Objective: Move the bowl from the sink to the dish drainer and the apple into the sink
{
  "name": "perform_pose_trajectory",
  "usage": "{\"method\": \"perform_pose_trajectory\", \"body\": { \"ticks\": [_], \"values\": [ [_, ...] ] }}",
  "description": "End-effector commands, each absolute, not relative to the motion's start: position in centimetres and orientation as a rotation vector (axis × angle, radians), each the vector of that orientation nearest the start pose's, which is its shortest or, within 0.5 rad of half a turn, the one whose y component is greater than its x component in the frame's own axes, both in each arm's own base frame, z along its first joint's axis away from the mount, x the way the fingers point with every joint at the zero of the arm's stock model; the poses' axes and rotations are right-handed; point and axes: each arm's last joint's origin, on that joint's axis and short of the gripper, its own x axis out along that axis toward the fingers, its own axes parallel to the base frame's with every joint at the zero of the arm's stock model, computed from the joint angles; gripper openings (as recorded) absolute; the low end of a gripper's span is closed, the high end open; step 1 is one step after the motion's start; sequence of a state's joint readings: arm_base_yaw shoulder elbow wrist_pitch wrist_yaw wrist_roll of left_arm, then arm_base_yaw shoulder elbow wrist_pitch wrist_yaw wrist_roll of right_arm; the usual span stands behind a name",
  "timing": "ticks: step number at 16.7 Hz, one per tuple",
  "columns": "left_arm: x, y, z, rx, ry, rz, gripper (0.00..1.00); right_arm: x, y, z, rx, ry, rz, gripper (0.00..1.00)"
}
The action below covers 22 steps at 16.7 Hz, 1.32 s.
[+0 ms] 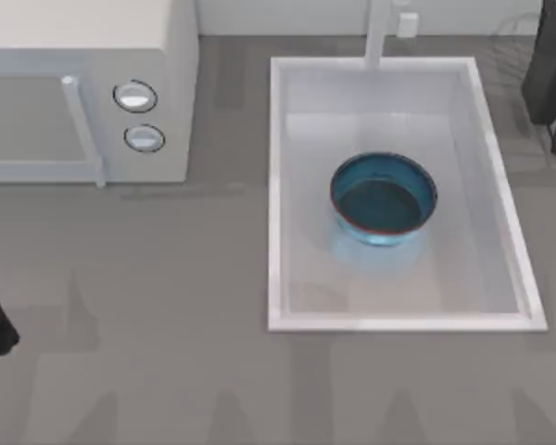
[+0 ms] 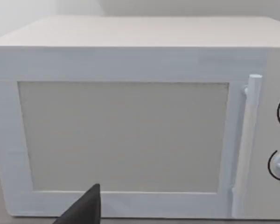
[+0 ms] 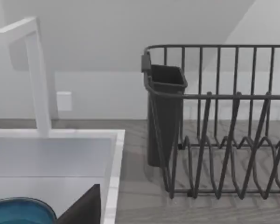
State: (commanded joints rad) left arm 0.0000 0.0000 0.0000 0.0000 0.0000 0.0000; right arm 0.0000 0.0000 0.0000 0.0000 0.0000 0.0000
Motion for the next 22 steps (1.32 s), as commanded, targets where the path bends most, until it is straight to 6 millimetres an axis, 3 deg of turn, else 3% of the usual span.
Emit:
{"method": "perform_pose_trajectory", "body": {
  "ticks": [6, 9, 12, 16, 19, 22],
  "values": [
    [10.6, -0.1, 16.0, 0.000, 0.000, 0.000, 1.00, 10.8, 0.0, 17.1, 0.021, 0.085, 0.006, 1.00],
    [10.6, -0.1, 16.0, 0.000, 0.000, 0.000, 1.00, 11.6, 0.3, 19.4, 0.048, 0.213, 0.018, 1.00],
    [10.6, -0.1, 16.0, 0.000, 0.000, 0.000, 1.00, 13.6, 0.9, 23.3, 0.070, 0.346, 0.032, 1.00],
    [10.6, -0.1, 16.0, 0.000, 0.000, 0.000, 1.00, 18.9, 2.6, 29.9, 0.085, 0.476, 0.047, 1.00],
    [10.6, -0.1, 16.0, 0.000, 0.000, 0.000, 1.00, 24.5, 4.9, 34.6, 0.088, 0.534, 0.059, 1.00],
    [10.6, -0.1, 16.0, 0.000, 0.000, 0.000, 1.00, 30.6, 8.2, 37.4, 0.092, 0.589, 0.073, 1.00]
  ]
}}
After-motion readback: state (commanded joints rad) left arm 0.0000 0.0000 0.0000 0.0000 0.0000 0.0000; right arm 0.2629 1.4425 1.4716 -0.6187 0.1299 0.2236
